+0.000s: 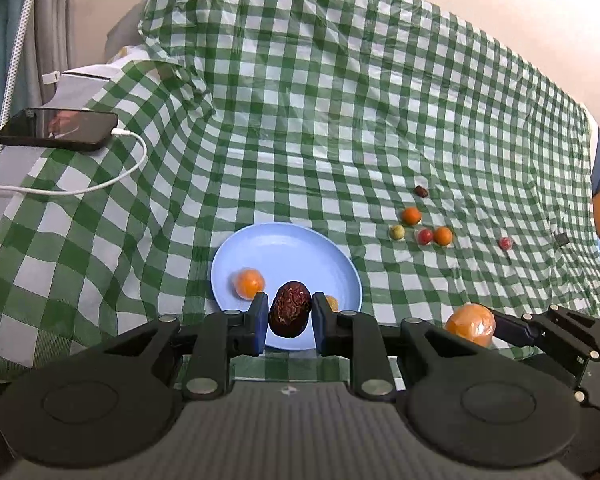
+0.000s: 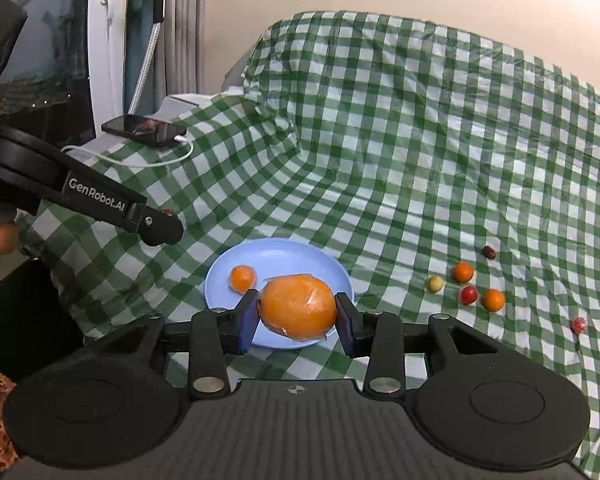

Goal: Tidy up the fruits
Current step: 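Carry the date and orange in both tools over the blue plate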

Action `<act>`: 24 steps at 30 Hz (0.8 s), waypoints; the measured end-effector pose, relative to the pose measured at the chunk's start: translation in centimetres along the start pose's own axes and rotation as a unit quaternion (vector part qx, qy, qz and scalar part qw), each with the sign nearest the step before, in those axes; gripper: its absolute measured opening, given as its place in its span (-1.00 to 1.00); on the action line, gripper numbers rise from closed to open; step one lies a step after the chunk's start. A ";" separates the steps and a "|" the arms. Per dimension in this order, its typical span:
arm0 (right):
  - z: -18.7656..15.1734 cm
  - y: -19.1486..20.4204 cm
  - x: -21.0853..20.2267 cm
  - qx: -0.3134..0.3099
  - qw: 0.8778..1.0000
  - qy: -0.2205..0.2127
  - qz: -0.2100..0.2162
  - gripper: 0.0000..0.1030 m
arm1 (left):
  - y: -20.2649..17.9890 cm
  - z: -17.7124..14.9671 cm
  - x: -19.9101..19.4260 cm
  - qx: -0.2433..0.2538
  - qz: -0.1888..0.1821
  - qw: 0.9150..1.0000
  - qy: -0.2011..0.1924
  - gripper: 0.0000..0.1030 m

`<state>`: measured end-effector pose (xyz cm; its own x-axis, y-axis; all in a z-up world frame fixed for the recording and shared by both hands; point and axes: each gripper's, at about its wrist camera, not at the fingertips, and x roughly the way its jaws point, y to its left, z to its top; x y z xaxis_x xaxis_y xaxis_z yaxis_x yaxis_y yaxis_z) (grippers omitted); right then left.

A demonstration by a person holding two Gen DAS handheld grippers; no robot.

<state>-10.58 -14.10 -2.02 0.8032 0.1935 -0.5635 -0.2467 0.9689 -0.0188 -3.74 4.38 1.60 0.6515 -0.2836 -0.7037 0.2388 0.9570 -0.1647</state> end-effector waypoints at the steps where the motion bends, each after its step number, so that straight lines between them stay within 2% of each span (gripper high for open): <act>1: -0.1 0.0 0.0 -0.002 1.000 0.004 0.003 -0.19 | 0.1 0.0 0.2 -0.003 0.000 1.000 0.002 -0.51; 18: -0.3 -0.4 1.4 0.009 1.000 0.028 0.007 -0.19 | 1.0 0.5 2.1 -0.009 0.017 1.000 0.014 -0.51; 24: 0.1 -0.7 2.8 0.011 0.999 0.033 -0.001 -0.19 | 0.8 1.6 3.5 0.003 0.023 0.999 0.023 -0.51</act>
<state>-8.05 -14.22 -3.51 0.7663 0.1819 -0.6162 -0.2332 0.9724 -0.0029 -0.07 4.05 0.11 0.6281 -0.2360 -0.7415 0.2137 0.9686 -0.1273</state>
